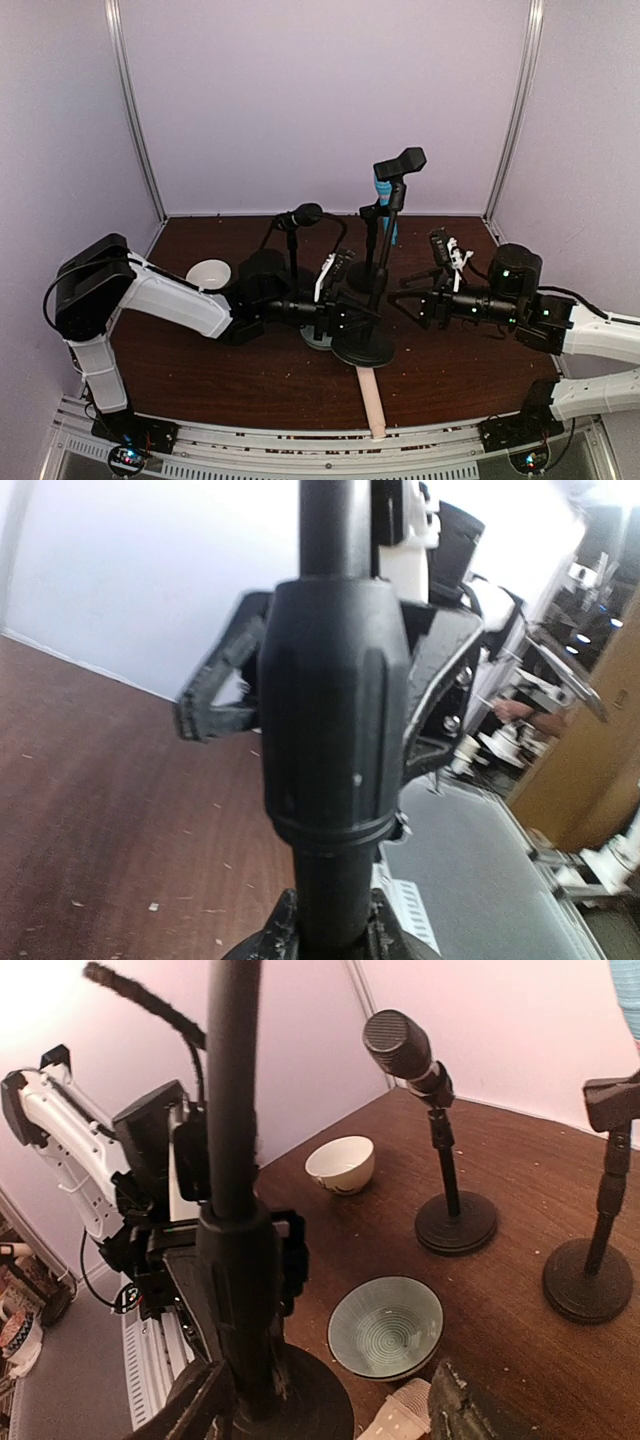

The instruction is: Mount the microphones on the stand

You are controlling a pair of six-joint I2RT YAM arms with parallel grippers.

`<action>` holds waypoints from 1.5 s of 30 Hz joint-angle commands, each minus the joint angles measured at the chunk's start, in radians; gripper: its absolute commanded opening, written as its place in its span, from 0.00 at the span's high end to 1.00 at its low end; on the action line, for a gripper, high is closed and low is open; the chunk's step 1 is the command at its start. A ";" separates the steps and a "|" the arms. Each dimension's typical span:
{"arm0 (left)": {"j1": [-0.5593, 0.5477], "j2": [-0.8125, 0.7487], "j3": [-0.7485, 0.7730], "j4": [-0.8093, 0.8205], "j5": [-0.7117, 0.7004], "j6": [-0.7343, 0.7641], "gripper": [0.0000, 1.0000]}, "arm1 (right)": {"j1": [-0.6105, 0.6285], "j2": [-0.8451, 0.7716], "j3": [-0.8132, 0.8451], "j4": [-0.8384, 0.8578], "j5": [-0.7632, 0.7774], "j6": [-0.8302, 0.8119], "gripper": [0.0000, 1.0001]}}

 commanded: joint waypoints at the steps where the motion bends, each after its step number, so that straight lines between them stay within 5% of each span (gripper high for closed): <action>1: -0.010 -0.104 -0.027 -0.007 -0.256 0.081 1.00 | 0.005 -0.048 0.062 -0.138 0.130 0.066 0.32; 6: -0.059 -0.129 0.003 -0.156 -0.463 0.180 1.00 | 0.020 -0.026 0.088 -0.165 0.245 0.166 0.33; 12: -0.094 -0.120 0.060 -0.262 -0.551 0.226 1.00 | 0.062 0.058 0.137 -0.104 0.253 0.183 0.34; 23: -0.101 -0.120 0.050 -0.264 -0.540 0.209 1.00 | 0.077 0.187 0.134 0.013 0.257 0.241 0.75; 36: -0.102 -0.109 0.047 -0.243 -0.485 0.213 1.00 | 0.077 0.226 0.127 0.044 0.243 0.252 0.63; 42: -0.102 -0.117 0.033 -0.235 -0.488 0.212 1.00 | 0.077 0.215 0.119 0.050 0.252 0.230 1.00; 45: -0.101 -0.121 0.020 -0.207 -0.445 0.229 1.00 | 0.077 0.218 0.110 0.079 0.188 0.145 1.00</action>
